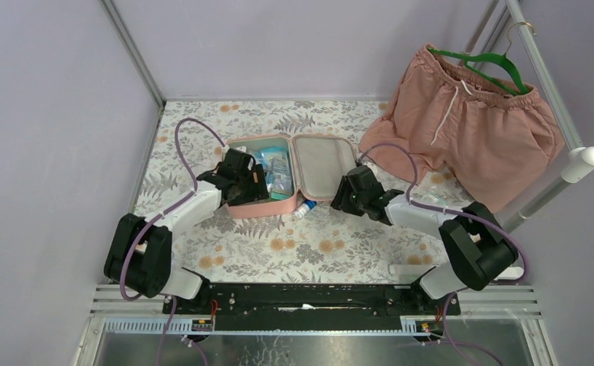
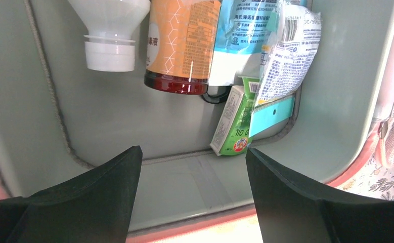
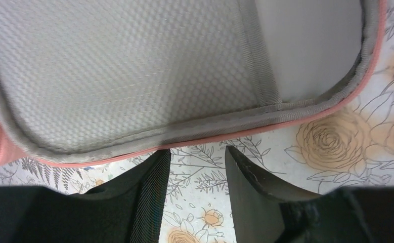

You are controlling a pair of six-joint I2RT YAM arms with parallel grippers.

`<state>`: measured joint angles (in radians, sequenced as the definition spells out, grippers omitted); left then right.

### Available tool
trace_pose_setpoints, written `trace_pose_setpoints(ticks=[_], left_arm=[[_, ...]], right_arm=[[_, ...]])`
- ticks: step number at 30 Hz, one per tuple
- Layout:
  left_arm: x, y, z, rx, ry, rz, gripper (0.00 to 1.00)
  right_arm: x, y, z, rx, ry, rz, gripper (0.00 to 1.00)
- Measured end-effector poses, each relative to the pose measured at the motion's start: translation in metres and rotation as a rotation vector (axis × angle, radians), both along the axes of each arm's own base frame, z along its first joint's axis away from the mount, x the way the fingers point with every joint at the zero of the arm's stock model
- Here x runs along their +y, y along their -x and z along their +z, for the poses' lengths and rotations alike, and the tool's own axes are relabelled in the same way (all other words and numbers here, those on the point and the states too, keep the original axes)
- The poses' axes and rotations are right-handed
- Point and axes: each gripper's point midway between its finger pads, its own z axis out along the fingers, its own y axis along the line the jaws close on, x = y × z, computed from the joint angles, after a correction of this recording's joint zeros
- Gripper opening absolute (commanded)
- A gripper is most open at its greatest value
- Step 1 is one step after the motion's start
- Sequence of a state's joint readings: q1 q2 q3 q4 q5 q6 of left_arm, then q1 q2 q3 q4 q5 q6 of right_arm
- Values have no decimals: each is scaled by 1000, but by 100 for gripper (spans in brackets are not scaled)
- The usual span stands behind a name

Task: Organize the medicine kit
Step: Adjust the medicine box at the center of the board, then move the medical item to the center of the board.

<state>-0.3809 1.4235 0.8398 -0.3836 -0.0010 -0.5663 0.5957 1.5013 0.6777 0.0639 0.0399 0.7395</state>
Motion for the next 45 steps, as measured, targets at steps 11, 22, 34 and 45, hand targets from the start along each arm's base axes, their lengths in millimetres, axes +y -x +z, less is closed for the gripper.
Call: trace_pose_setpoints(ticks=[11, 22, 34, 45], left_arm=[[9, -41, 114, -233, 3, 0, 87], [25, -32, 116, -261, -47, -31, 87], [30, -17, 99, -242, -50, -32, 86], [37, -17, 104, -263, -54, -10, 86]], right_arm=[[-72, -10, 78, -203, 158, -127, 57], [-205, -11, 91, -119, 395, -475, 66], [-281, -17, 54, 104, 521, -623, 70], [-299, -34, 37, 189, 537, -649, 72]])
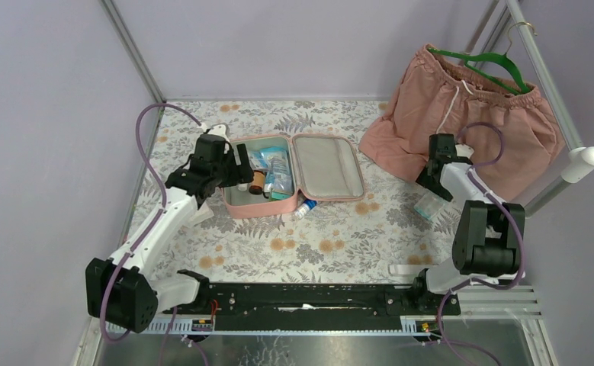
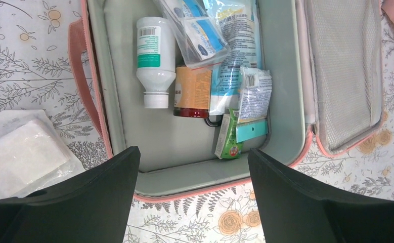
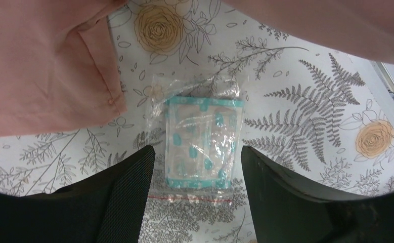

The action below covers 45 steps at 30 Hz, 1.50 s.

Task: Organize the medicine kit
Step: Move the medical item to the center of the board.

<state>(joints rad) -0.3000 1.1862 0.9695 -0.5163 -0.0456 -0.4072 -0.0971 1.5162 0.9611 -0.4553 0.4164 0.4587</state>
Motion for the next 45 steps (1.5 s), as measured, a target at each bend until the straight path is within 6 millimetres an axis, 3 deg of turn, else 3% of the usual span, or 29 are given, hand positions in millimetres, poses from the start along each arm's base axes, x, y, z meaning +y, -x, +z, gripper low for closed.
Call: trace_pose_setpoints(ticks=[4, 13, 19, 23, 27, 31, 37, 45], left_arm=[[7, -3, -5, 25, 22, 15, 86], [16, -5, -10, 48, 61, 31, 86], [15, -6, -9, 49, 79, 23, 86], [16, -6, -9, 51, 87, 22, 86], [16, -6, -9, 52, 93, 22, 86], [17, -6, -8, 52, 96, 23, 86], [19, -6, -8, 51, 96, 28, 86], [21, -5, -13, 61, 93, 38, 86]], right_arm=[[-3, -7, -11, 23, -4, -11, 73], [3, -4, -32, 68, -43, -14, 69], [25, 11, -54, 98, -158, 17, 58], [35, 10, -54, 84, -216, 42, 50], [49, 14, -54, 72, -280, 75, 49], [79, 23, -53, 90, -325, 154, 49], [146, 44, -52, 137, -379, 328, 47], [222, 98, -44, 167, -464, 500, 46]])
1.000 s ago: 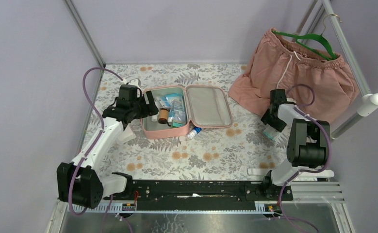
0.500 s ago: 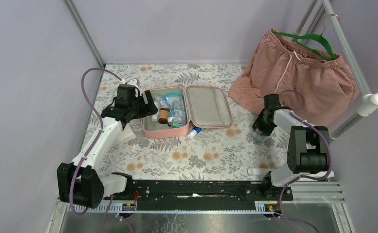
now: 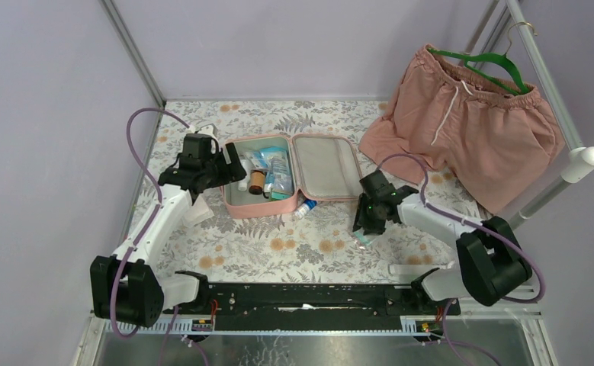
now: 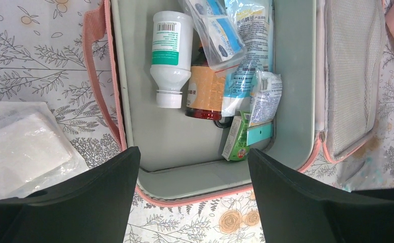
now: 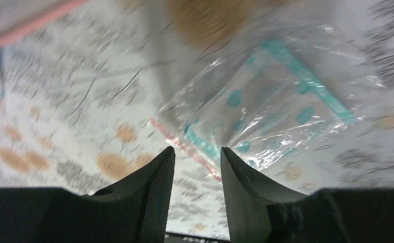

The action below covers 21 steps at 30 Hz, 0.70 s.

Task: Organize the medicine kit
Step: Move the medical item to the center of the board.

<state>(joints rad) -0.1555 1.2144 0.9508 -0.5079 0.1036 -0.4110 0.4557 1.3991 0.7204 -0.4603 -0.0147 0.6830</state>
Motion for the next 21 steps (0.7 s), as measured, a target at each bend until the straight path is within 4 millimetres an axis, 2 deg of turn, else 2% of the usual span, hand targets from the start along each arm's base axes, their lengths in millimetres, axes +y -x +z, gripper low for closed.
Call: trace_pose_setpoints(ticks=[4, 7, 12, 15, 18, 21], left_arm=[[5, 0, 2, -18, -5, 24, 88], [14, 4, 9, -59, -21, 73, 90], [41, 4, 31, -133, -11, 223, 90], [56, 3, 32, -132, 11, 301, 89], [60, 4, 29, -116, 35, 325, 87], [50, 5, 29, -109, 67, 275, 85]], right_arm=[[35, 19, 14, -23, -68, 97, 46], [43, 19, 33, -90, -110, 117, 49], [43, 8, 84, -285, -196, 101, 51], [40, 5, 104, -366, -220, 88, 53], [35, 6, 109, -400, -222, 85, 57], [27, 11, 98, -401, -198, 75, 60]])
